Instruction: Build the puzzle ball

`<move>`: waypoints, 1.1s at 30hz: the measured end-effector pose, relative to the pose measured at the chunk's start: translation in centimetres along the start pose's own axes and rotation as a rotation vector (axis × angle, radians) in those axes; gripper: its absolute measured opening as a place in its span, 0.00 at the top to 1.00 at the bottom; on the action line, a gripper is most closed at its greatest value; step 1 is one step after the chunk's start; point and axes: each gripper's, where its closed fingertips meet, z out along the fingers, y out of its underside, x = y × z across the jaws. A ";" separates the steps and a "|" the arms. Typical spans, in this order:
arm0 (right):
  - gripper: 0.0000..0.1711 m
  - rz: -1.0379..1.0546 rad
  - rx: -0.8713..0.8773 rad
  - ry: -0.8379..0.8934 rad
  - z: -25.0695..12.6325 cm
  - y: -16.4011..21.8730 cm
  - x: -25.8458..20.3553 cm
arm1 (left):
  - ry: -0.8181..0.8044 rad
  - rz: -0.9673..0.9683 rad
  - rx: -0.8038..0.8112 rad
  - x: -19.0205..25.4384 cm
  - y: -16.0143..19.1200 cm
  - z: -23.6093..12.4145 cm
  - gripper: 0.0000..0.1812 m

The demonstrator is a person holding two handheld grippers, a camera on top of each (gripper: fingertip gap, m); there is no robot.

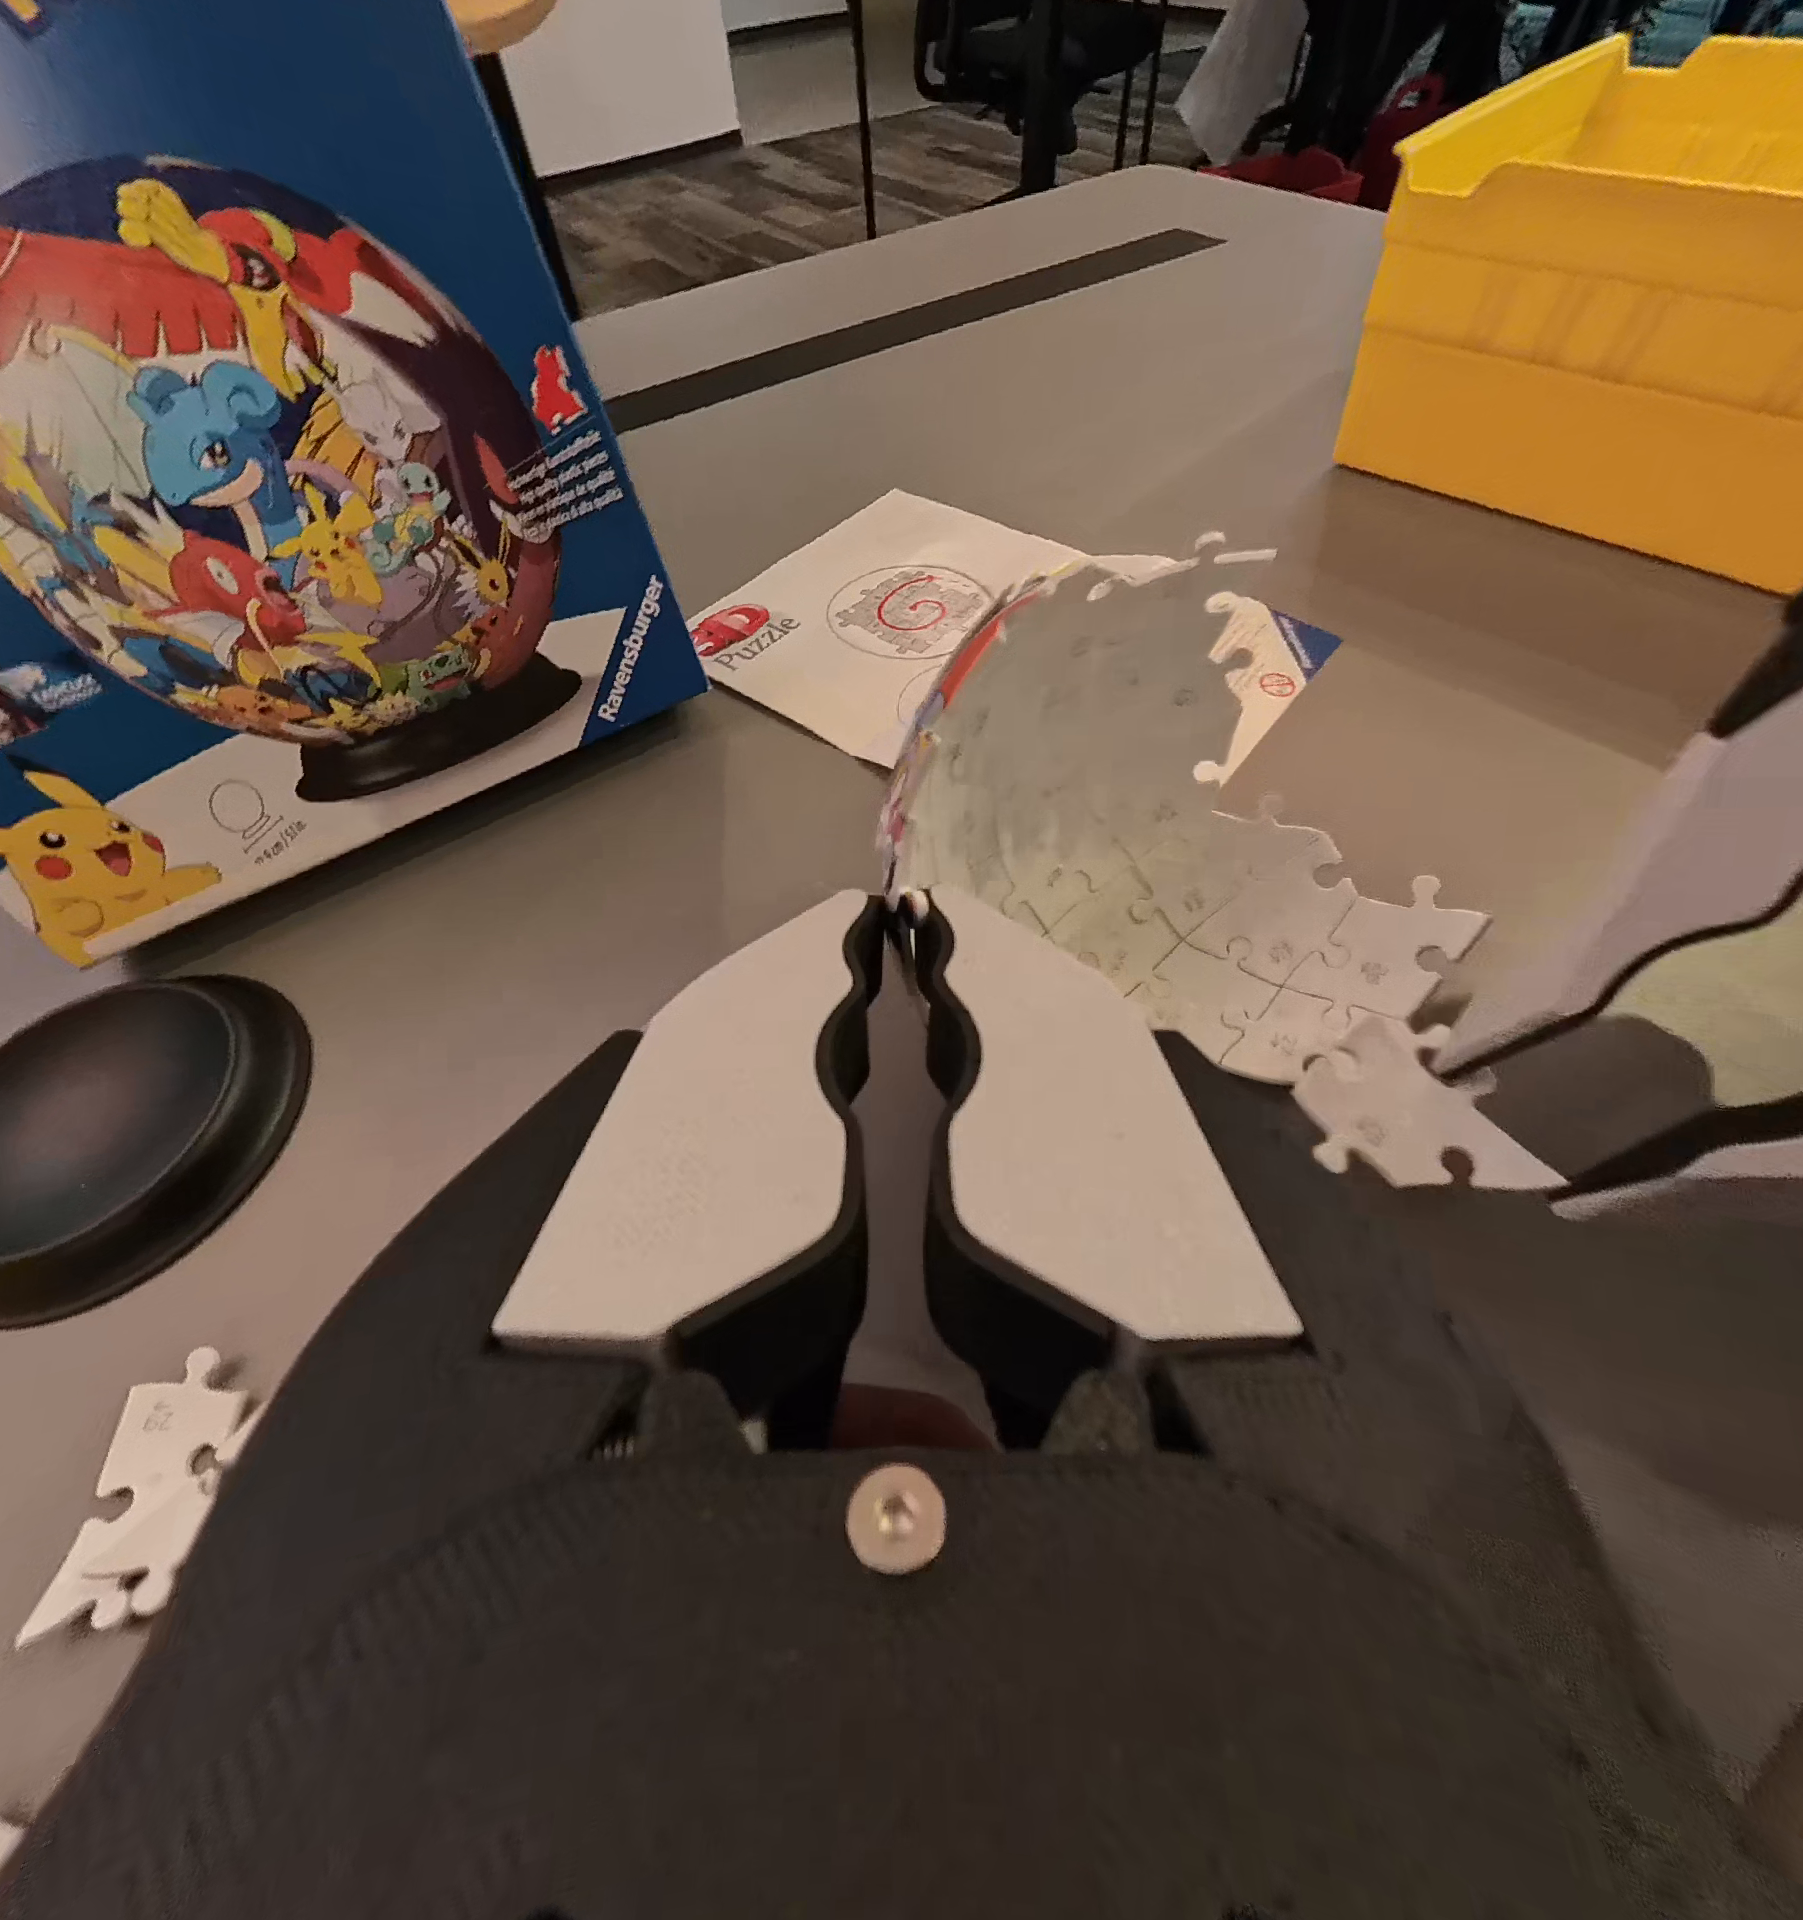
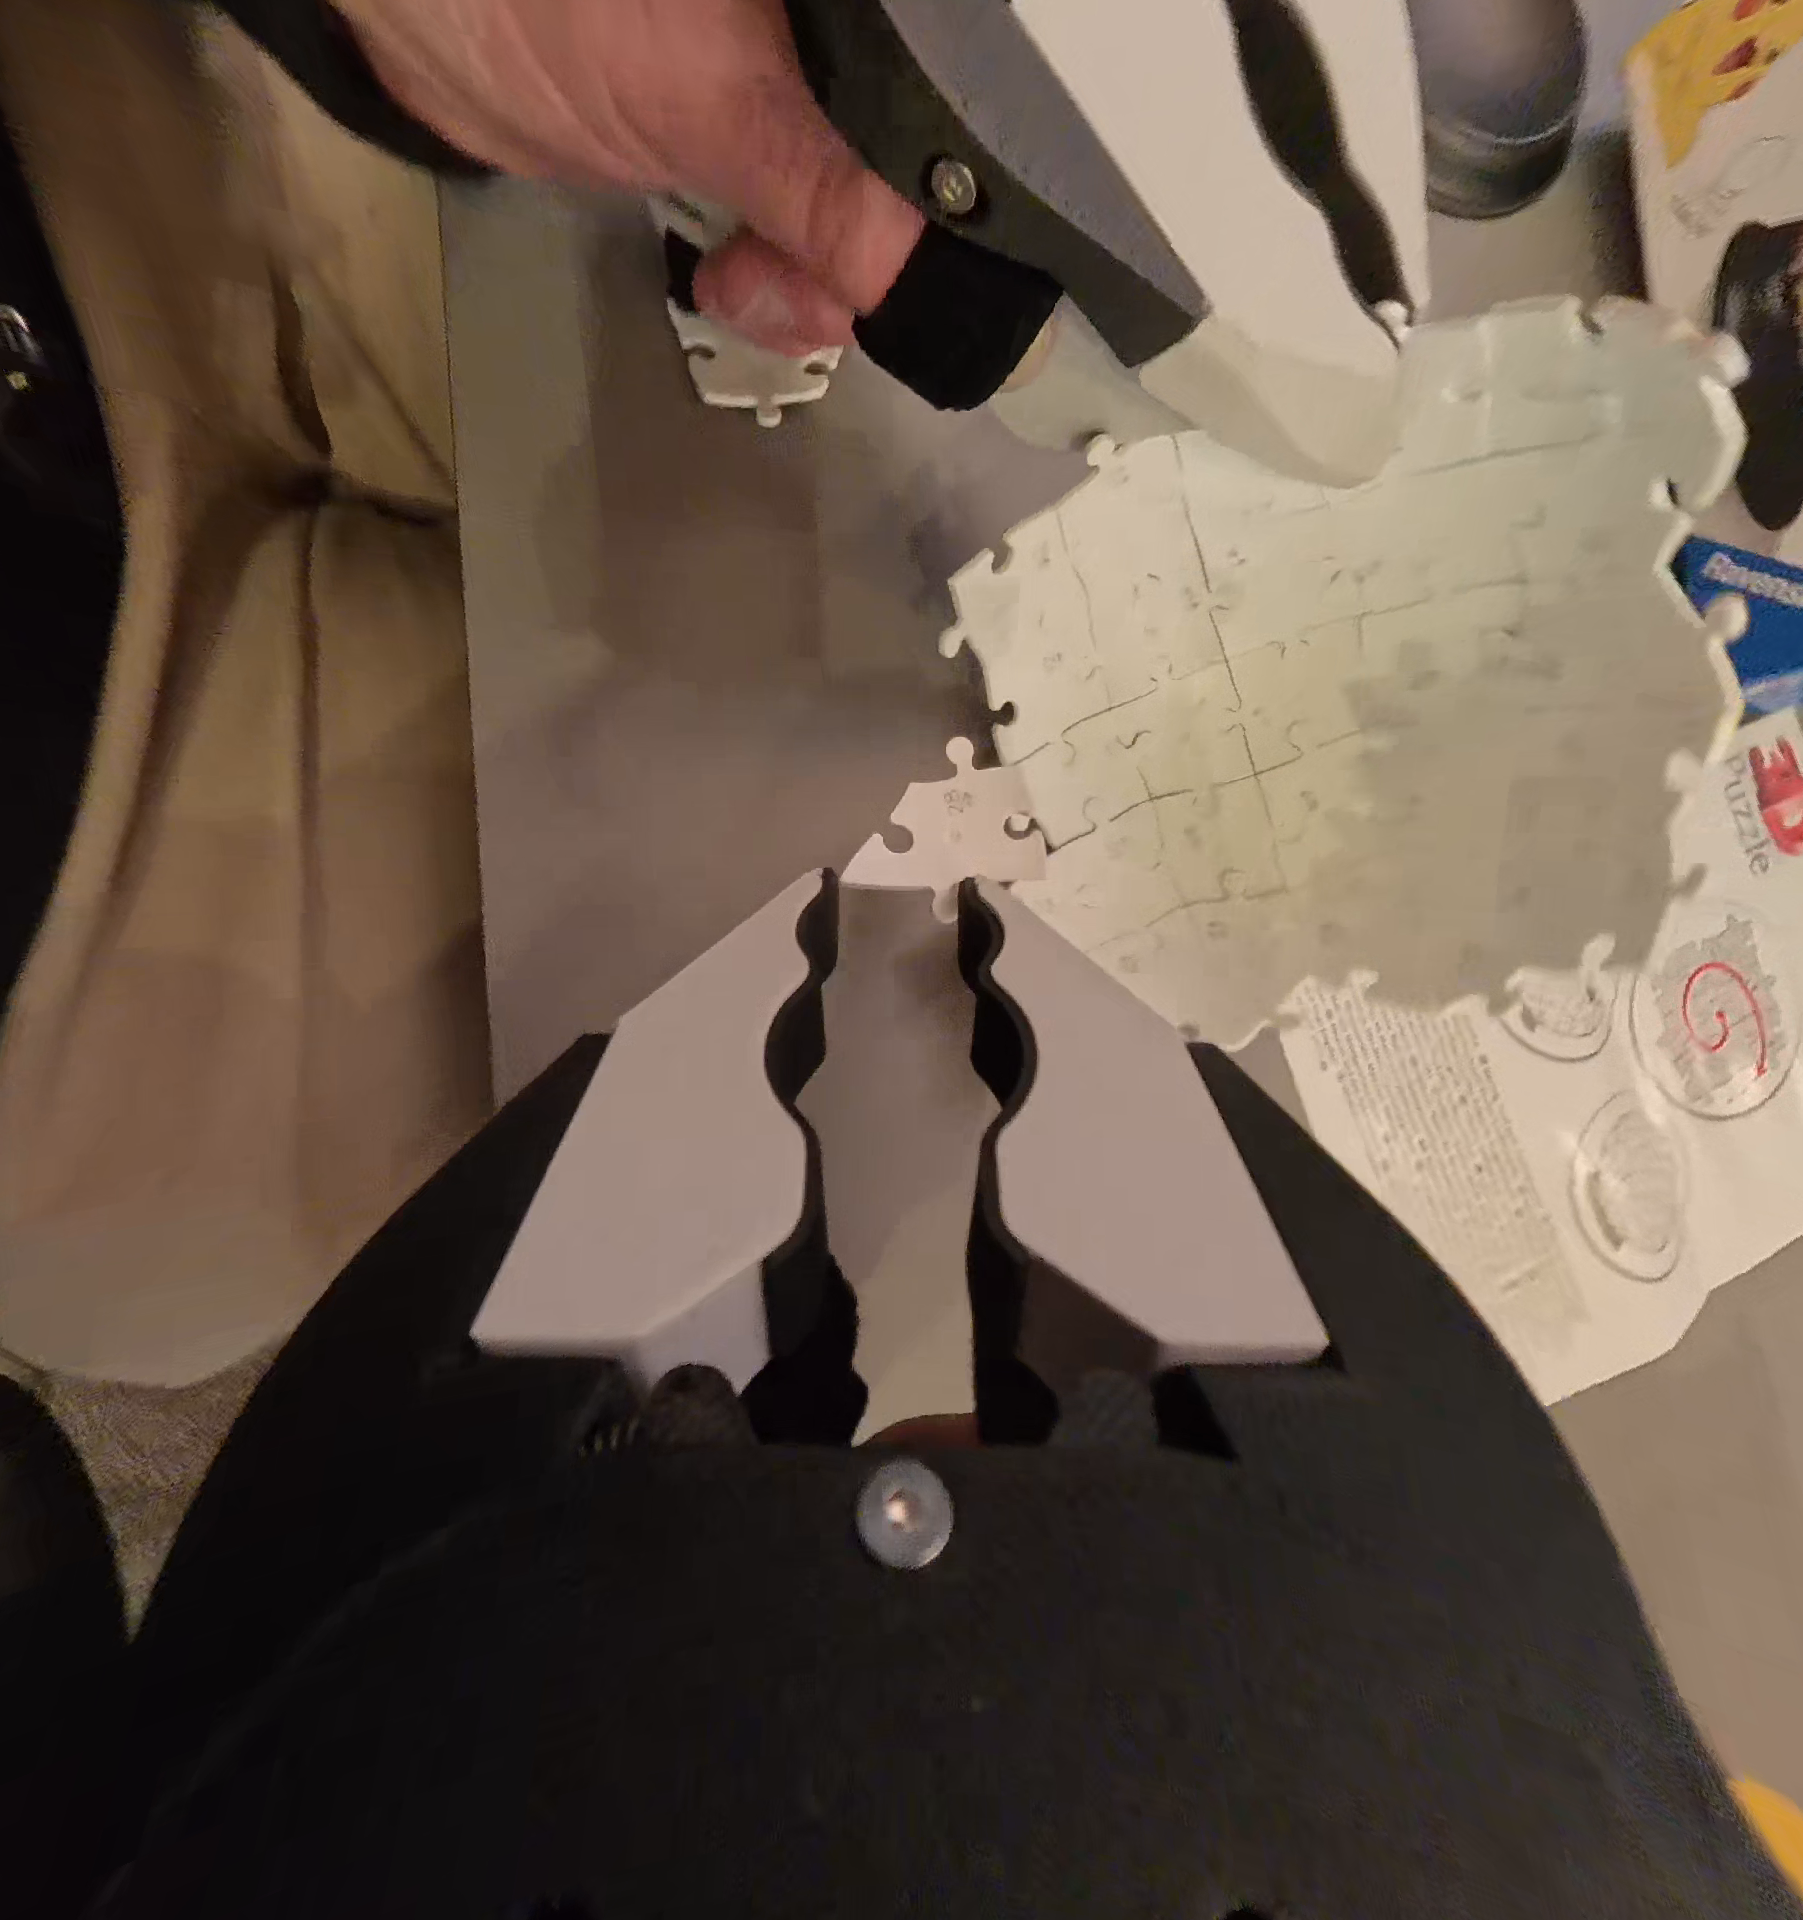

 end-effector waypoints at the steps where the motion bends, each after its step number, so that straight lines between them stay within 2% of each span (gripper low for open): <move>1: 0.88 -0.025 -0.015 -0.018 0.2 0.0 0.1 | 0.008 0.021 0.001 0.2 0.0 0.0 0.97; 8: 0.88 -0.208 -0.147 -0.113 1.4 0.8 0.2 | 0.041 0.102 0.024 0.7 -0.2 0.0 0.97; 14: 0.88 -0.272 -0.220 -0.144 2.2 1.3 0.1 | 0.057 0.124 0.045 0.8 -0.5 -0.1 0.97; 33: 0.86 -0.253 -0.290 -0.178 2.9 2.1 0.6 | 0.076 0.198 0.107 1.4 -1.0 -0.5 0.97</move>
